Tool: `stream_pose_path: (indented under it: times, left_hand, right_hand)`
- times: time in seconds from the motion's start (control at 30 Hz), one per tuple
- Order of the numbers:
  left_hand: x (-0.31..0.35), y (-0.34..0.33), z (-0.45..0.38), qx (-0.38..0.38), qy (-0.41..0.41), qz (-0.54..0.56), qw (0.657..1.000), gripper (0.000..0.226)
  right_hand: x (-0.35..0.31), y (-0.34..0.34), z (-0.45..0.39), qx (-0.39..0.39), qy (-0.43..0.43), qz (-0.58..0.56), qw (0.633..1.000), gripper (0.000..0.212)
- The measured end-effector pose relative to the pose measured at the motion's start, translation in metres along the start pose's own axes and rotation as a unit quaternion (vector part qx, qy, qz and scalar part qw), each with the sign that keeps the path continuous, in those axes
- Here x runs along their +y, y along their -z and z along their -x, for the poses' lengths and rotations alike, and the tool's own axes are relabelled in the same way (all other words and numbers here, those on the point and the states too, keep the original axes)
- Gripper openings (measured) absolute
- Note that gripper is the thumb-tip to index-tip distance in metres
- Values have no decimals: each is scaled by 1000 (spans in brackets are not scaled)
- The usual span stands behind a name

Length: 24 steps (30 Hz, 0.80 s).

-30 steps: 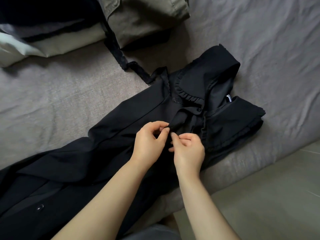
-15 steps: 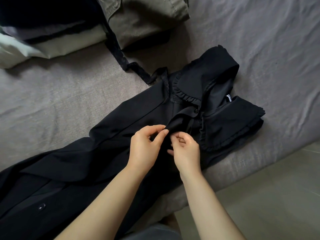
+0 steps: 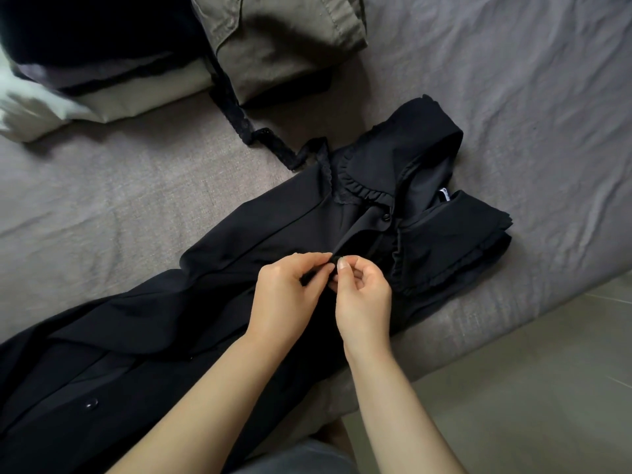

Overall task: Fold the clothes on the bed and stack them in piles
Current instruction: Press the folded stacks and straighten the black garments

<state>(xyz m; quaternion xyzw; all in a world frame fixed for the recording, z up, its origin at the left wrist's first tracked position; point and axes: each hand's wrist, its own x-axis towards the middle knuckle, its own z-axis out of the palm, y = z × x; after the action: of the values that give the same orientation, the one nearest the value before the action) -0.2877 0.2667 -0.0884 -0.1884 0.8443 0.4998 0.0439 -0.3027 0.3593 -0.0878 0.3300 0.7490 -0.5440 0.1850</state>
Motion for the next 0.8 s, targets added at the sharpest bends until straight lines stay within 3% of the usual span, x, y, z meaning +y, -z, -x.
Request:
stream_pose_path:
  times: [0.1,0.2,0.33,0.43,0.57,0.67,0.8]
  left_hand:
    - [-2,-3,3,18,-43,-48,998,19]
    - [1,-3,7,20,-45,-38,998,20]
    - [11,3,3,0,94,116,989,10]
    - [21,3,0,-2,158,168,973,13]
    - [27,1,6,50,101,124,986,10]
    - [21,2,9,45,35,70,996,21]
    - [18,3,3,43,-23,-4,999,16]
  right_hand:
    - [-4,-1,-2,-9,-31,-23,999,12]
    - [-11,3,-2,-56,-93,-150,983,18]
    - [-13,8,2,-105,-96,-200,969,18]
    - [-12,7,5,-145,-85,-219,961,21]
    - [-12,5,5,-140,-98,-237,956,21]
    - [-12,7,6,-135,-93,-211,964,22]
    - [-16,12,5,-147,-70,-184,969,18]
